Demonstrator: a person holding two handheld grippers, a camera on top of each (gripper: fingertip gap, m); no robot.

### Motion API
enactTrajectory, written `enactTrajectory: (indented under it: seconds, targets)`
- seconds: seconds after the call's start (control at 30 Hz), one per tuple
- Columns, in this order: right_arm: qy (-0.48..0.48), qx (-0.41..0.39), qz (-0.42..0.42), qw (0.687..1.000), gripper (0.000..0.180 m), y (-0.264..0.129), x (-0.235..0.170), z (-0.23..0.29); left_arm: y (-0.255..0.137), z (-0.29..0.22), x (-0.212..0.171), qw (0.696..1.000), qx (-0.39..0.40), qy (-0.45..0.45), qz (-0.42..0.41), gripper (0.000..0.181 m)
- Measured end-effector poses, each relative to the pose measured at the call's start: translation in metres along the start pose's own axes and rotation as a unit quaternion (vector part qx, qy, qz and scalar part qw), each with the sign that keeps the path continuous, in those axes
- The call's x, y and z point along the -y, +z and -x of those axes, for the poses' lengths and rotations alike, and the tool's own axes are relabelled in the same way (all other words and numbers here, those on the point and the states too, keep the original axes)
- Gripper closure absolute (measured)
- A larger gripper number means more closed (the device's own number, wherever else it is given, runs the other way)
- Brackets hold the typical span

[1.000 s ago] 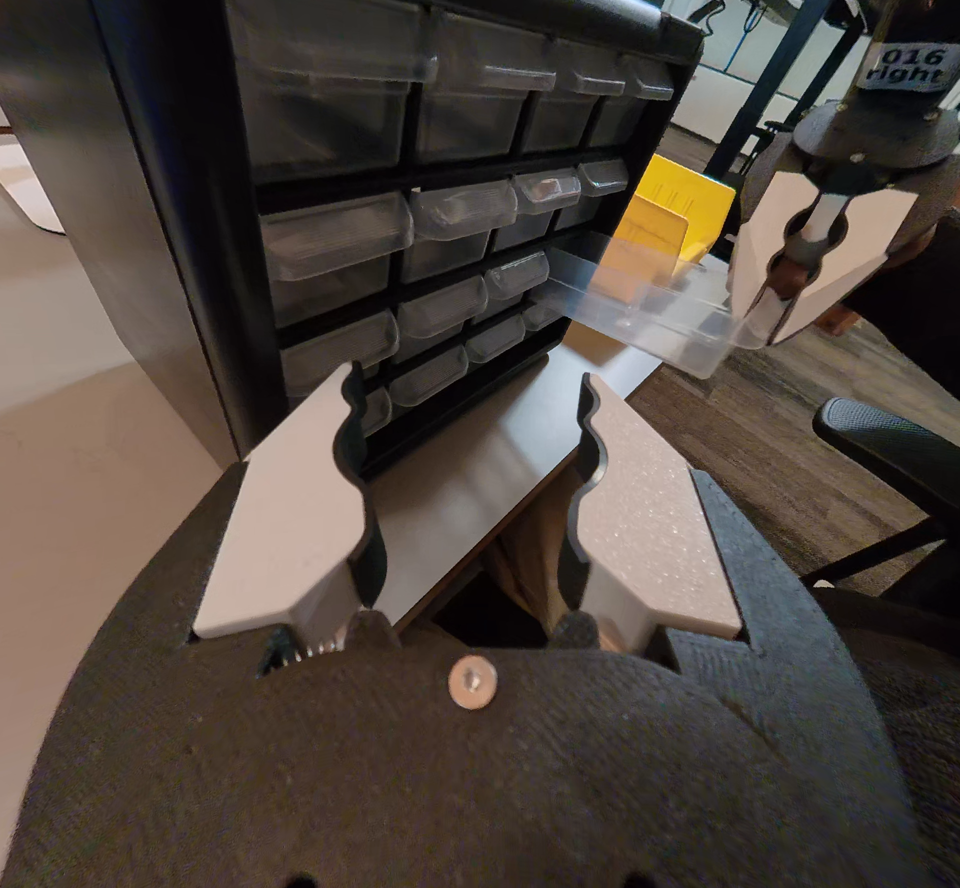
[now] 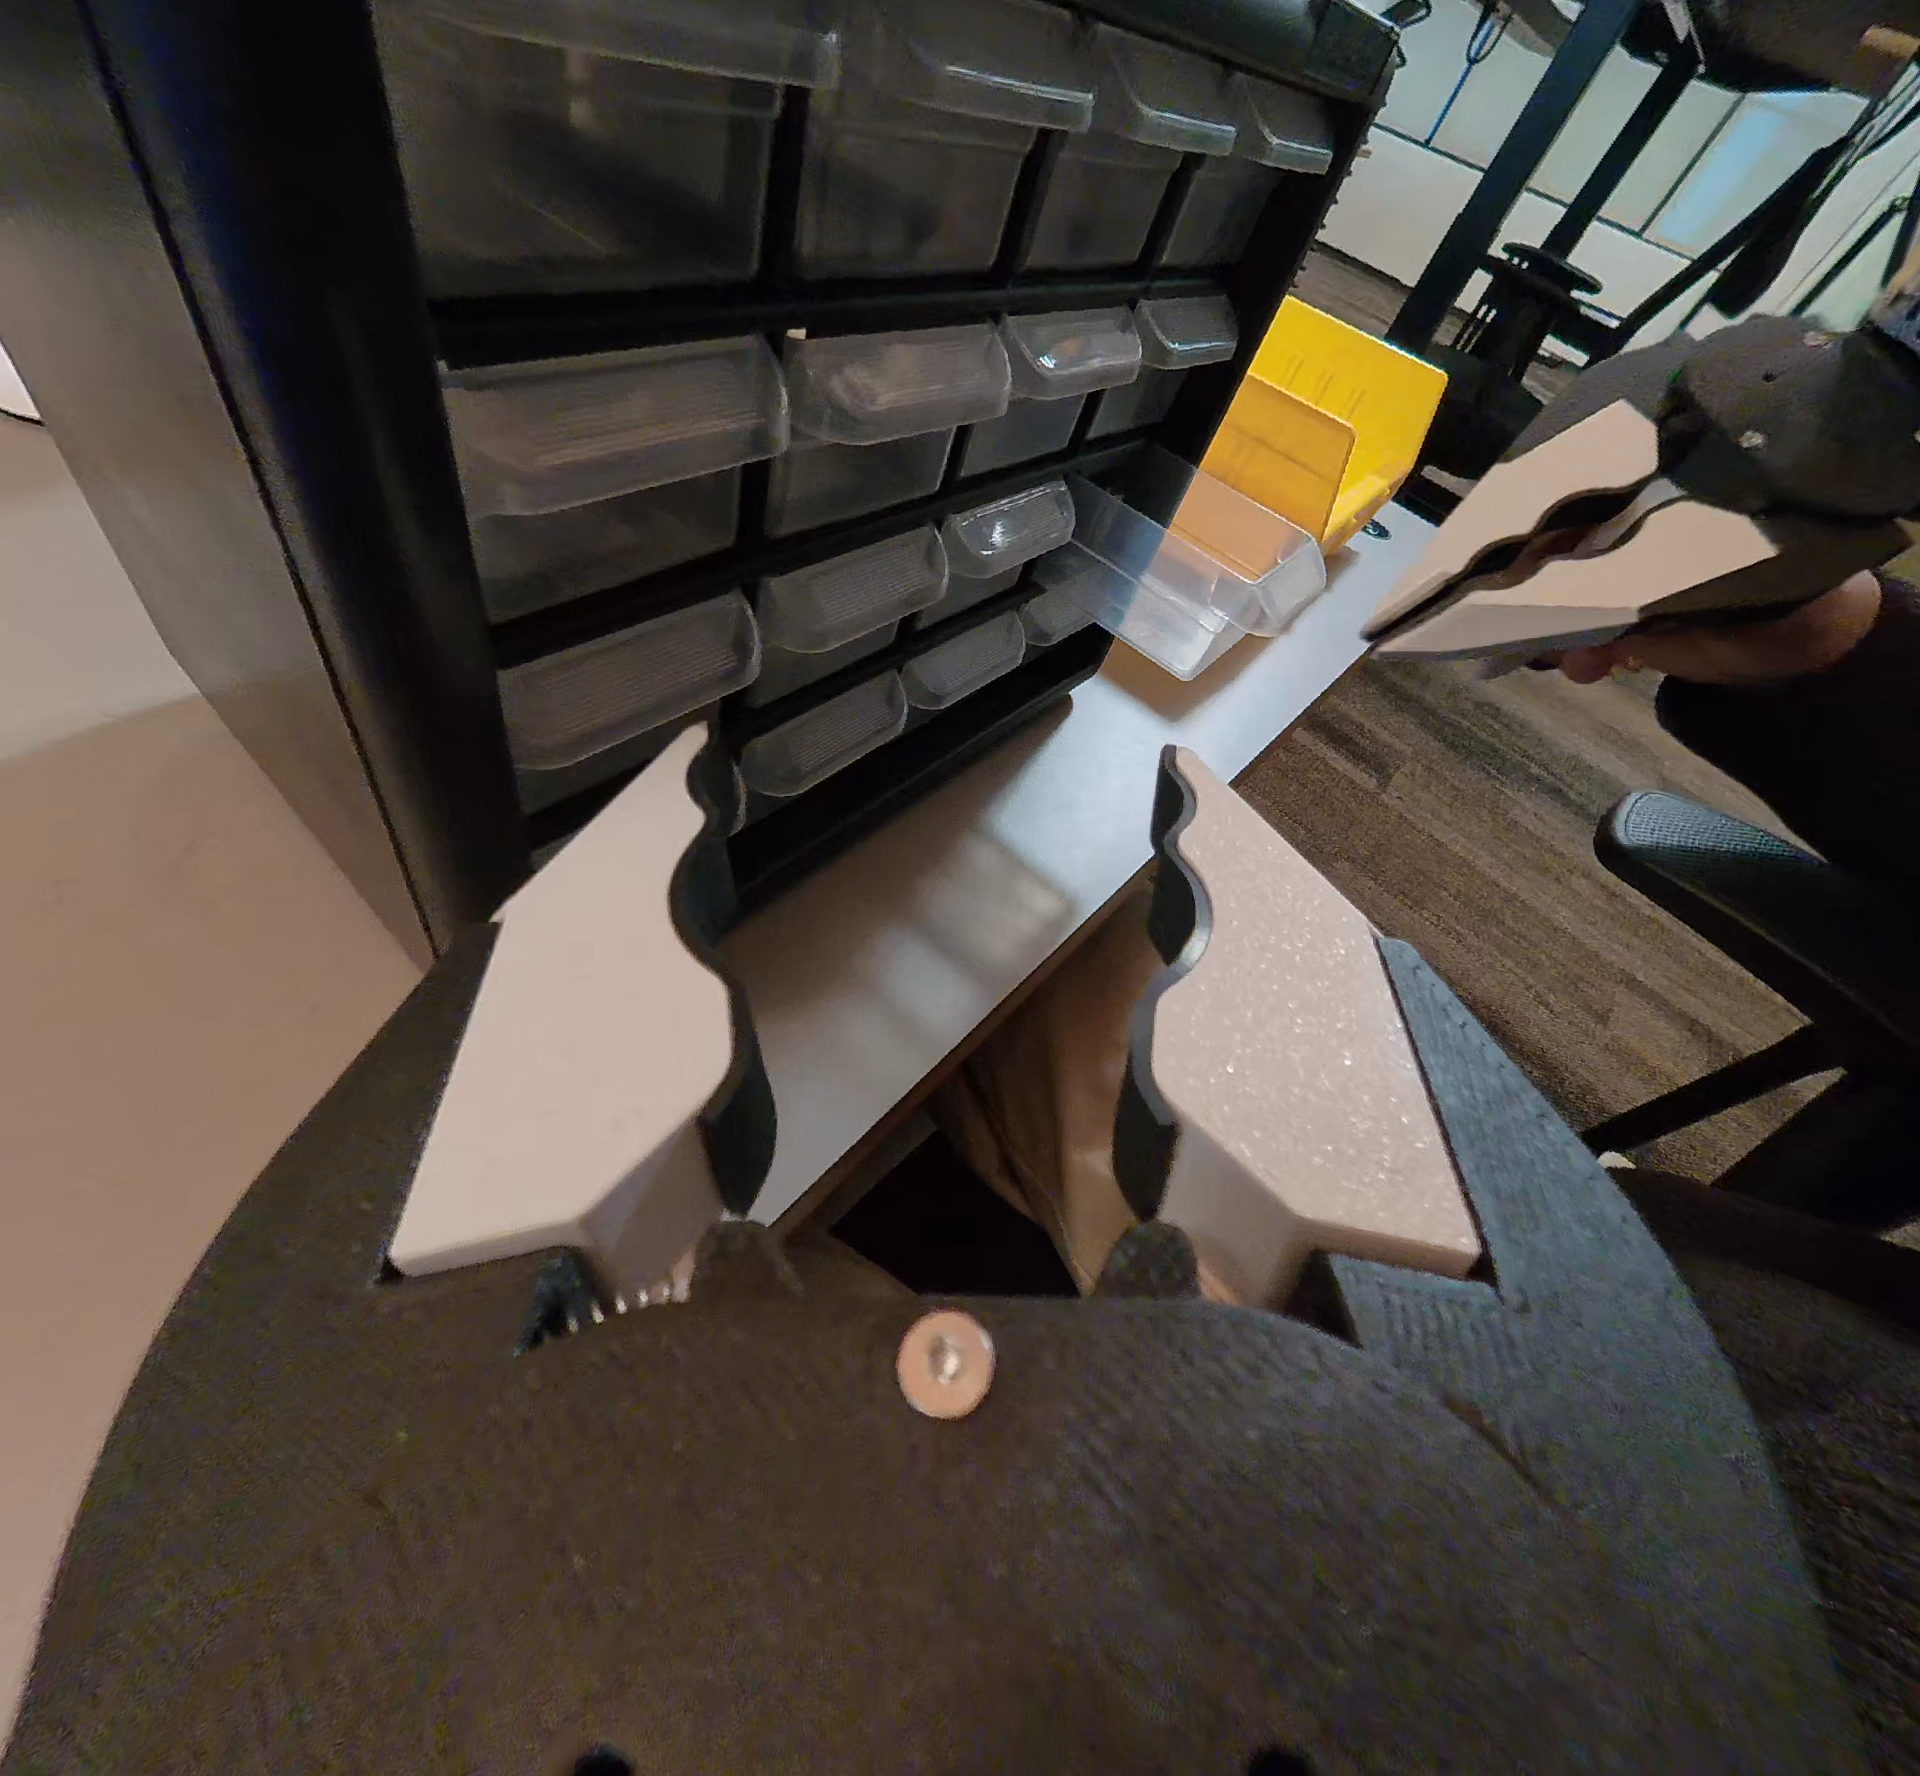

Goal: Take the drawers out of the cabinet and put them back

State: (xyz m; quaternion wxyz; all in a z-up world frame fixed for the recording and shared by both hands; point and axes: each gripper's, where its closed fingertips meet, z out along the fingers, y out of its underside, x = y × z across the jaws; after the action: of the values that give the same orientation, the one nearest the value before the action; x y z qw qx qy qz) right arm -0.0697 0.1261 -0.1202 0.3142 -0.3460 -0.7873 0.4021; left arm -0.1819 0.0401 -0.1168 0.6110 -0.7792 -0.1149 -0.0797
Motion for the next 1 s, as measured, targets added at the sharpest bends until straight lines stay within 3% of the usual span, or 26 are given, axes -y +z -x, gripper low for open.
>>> enactTrajectory:
  seconds: [0.5,0.67,1.0]
  targets:
    - [0.012,-0.047,0.004,0.999,0.177,0.036,-0.009,-0.043,0.003,-0.002,-0.006,1.000,-0.006,-0.011,0.007,0.104]
    - [0.013,-0.073,0.000,0.997,0.158,0.045,-0.010,-0.057,0.006,-0.002,-0.013,1.000,-0.013,-0.019,0.017,0.105]
    - [0.050,-0.058,-0.024,0.997,0.145,0.049,-0.005,-0.047,0.011,0.005,-0.024,0.997,-0.026,-0.073,0.030,0.109]
